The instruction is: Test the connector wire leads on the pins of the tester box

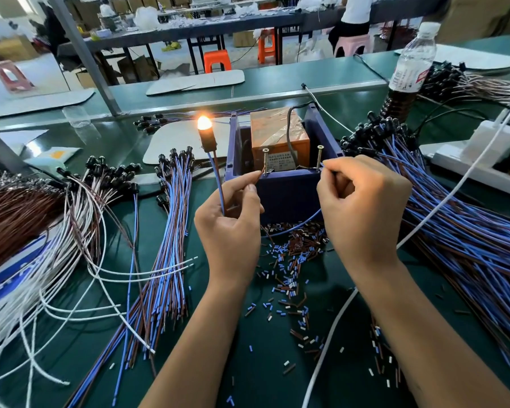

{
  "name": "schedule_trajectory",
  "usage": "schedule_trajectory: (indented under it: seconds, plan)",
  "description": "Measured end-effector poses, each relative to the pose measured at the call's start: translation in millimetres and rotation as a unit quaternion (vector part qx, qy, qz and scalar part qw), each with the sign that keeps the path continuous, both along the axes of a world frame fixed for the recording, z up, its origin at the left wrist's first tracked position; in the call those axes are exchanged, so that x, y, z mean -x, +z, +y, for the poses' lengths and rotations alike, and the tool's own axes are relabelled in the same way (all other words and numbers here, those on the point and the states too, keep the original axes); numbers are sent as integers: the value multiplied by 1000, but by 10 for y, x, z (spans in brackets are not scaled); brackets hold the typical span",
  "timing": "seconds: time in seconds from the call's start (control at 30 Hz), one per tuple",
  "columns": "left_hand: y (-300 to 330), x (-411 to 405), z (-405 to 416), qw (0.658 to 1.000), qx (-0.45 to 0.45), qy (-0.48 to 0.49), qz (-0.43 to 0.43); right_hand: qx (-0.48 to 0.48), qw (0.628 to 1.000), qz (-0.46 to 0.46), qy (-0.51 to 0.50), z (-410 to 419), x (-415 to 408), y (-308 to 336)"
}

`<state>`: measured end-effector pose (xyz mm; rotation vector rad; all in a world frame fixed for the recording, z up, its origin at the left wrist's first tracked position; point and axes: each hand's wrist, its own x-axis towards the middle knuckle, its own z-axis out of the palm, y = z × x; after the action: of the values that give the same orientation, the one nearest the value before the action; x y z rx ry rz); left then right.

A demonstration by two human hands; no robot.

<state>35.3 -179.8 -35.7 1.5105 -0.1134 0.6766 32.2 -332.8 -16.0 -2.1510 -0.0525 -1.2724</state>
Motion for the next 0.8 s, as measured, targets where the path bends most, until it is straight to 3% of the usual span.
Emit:
schedule_trajectory:
  seconds: [0.33,0.47,0.57,0.63,0.7,0.8]
  plan:
    - [50,135,-100,1000,8,3,-20,-51,999,5,15,-93,134,24]
    - [211,257,-551,996,-9,-89,12,-90,995,34,-28,-397,322,150]
    - [399,319,-1040,976,11,-201,83,-107,987,62,-101,-820,507,271]
    - [529,352,-1423,944,32,-281,169,-104,979,53,-165,-1135,679,371]
    - [659,348,-1796,878,52,-386,278,-98,969,42,-222,-1393,831,483]
    - [766,373,-2366,695,100,-580,413,-88,961,54,-256,-1737,1012,631]
